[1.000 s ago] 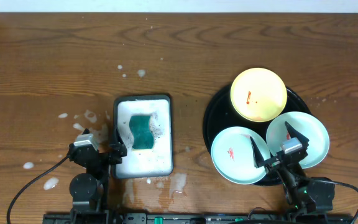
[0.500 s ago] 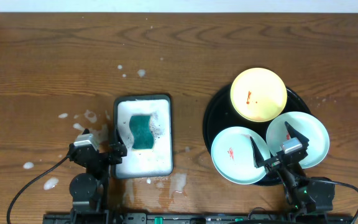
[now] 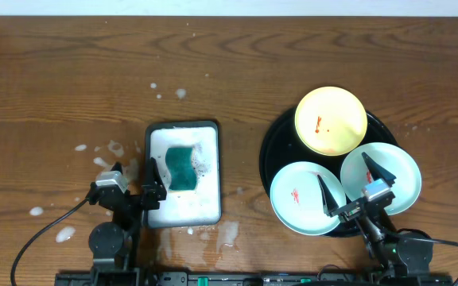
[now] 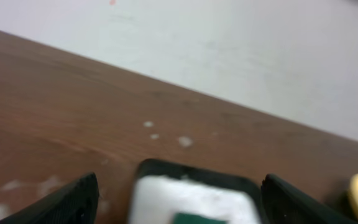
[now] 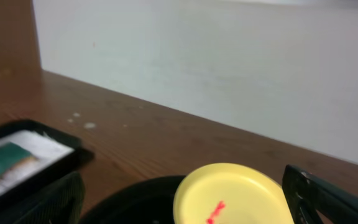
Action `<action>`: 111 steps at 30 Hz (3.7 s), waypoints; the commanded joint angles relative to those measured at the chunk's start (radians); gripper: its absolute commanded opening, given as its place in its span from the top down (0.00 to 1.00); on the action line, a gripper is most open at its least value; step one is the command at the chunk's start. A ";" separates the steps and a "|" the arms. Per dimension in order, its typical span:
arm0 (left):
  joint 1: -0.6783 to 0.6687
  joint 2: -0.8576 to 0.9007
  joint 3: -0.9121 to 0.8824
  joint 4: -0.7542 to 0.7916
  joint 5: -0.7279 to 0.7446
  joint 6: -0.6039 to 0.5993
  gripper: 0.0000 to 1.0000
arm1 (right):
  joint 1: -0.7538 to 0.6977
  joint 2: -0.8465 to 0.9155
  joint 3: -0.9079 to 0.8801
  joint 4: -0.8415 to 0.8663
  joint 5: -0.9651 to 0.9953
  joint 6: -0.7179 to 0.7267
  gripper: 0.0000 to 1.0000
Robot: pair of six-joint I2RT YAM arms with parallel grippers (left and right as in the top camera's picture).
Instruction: Clean dirty plates on tray and stack at the side
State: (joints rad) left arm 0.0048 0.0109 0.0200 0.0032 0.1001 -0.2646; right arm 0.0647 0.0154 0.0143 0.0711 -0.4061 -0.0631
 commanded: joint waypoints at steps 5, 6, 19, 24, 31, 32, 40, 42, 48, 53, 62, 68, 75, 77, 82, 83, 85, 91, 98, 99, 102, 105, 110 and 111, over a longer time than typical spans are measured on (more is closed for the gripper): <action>0.002 0.126 0.232 -0.056 0.069 -0.059 0.16 | -0.005 0.201 0.294 -0.252 -0.012 0.177 0.01; 0.002 0.176 0.294 -0.109 0.069 -0.059 0.16 | -0.005 0.257 0.349 -0.295 -0.013 0.171 0.01; 0.002 0.990 1.078 -0.914 0.167 -0.041 0.16 | -0.005 1.149 1.185 -0.927 -0.116 0.185 0.01; -0.017 1.121 1.059 -0.977 0.309 -0.046 0.16 | -0.005 1.256 1.206 -0.956 -0.137 0.190 0.01; -0.143 1.347 0.972 -0.970 0.080 -0.120 0.28 | 0.043 1.281 1.192 -1.149 -0.016 0.188 0.14; -0.159 1.382 0.958 -0.944 0.073 -0.124 0.29 | 0.050 1.281 1.187 -1.180 -0.009 0.174 0.14; -0.205 1.637 0.926 -0.750 0.051 -0.132 0.58 | 0.040 1.281 1.025 -1.227 0.024 0.190 0.19; -0.205 1.695 0.926 -0.721 0.029 -0.158 0.61 | 0.025 1.281 0.978 -1.213 0.029 0.184 0.21; -0.205 1.727 0.934 -0.672 0.030 -0.156 0.92 | 0.011 1.281 0.920 -1.187 0.142 0.203 0.21; -0.205 1.678 1.000 -0.760 0.030 -0.146 0.92 | 0.005 1.291 0.868 -1.128 0.171 0.258 0.22; -0.208 1.476 1.056 -0.884 0.046 -0.129 0.93 | -0.005 1.468 0.866 -1.094 0.185 0.326 0.32; -0.208 1.370 1.056 -0.940 0.049 -0.129 0.93 | -0.005 1.618 0.866 -1.095 0.183 0.357 0.60; -0.254 1.348 1.056 -0.935 0.109 -0.129 0.92 | -0.005 1.679 0.857 -1.020 0.170 0.412 0.77; -0.277 1.348 1.056 -0.926 0.109 -0.129 0.92 | -0.005 1.679 0.856 -0.977 0.170 0.418 0.84; -0.322 1.348 1.056 -0.894 0.109 -0.130 0.93 | -0.005 1.679 0.857 -0.841 0.169 0.407 0.99; -0.328 1.348 1.056 -0.885 0.109 -0.130 0.93 | -0.005 1.679 0.857 -0.818 0.169 0.412 0.99; -0.344 1.348 1.056 -0.868 0.120 -0.130 0.93 | -0.005 1.679 0.857 -0.778 0.170 0.415 0.99; -0.406 1.348 1.056 -0.812 0.142 -0.130 0.93 | -0.007 1.669 0.906 -0.814 0.074 0.309 0.85; -0.419 1.348 1.056 -0.813 0.142 -0.130 0.92 | -0.007 1.525 1.026 -1.232 0.158 0.322 0.56; -0.418 1.348 1.056 -0.813 0.142 -0.130 0.93 | -0.007 1.514 1.017 -1.257 0.170 0.341 0.56; -0.419 1.348 1.056 -0.813 0.142 -0.130 0.93 | -0.006 1.503 0.951 -1.251 0.170 0.389 0.57; -0.419 1.348 1.056 -0.813 0.142 -0.130 0.93 | -0.005 1.503 0.835 -1.116 0.154 0.436 0.62; -0.423 1.348 1.056 -0.812 0.143 -0.130 0.92 | -0.005 1.503 0.683 -0.854 0.070 0.455 0.69; -0.425 1.348 1.056 -0.811 0.143 -0.130 0.93 | -0.005 1.503 0.670 -0.818 0.064 0.455 0.76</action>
State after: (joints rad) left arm -0.4145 1.3655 1.0500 -0.8093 0.2375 -0.4107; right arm 0.0608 1.5185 0.7261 -0.8196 -0.2897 0.3595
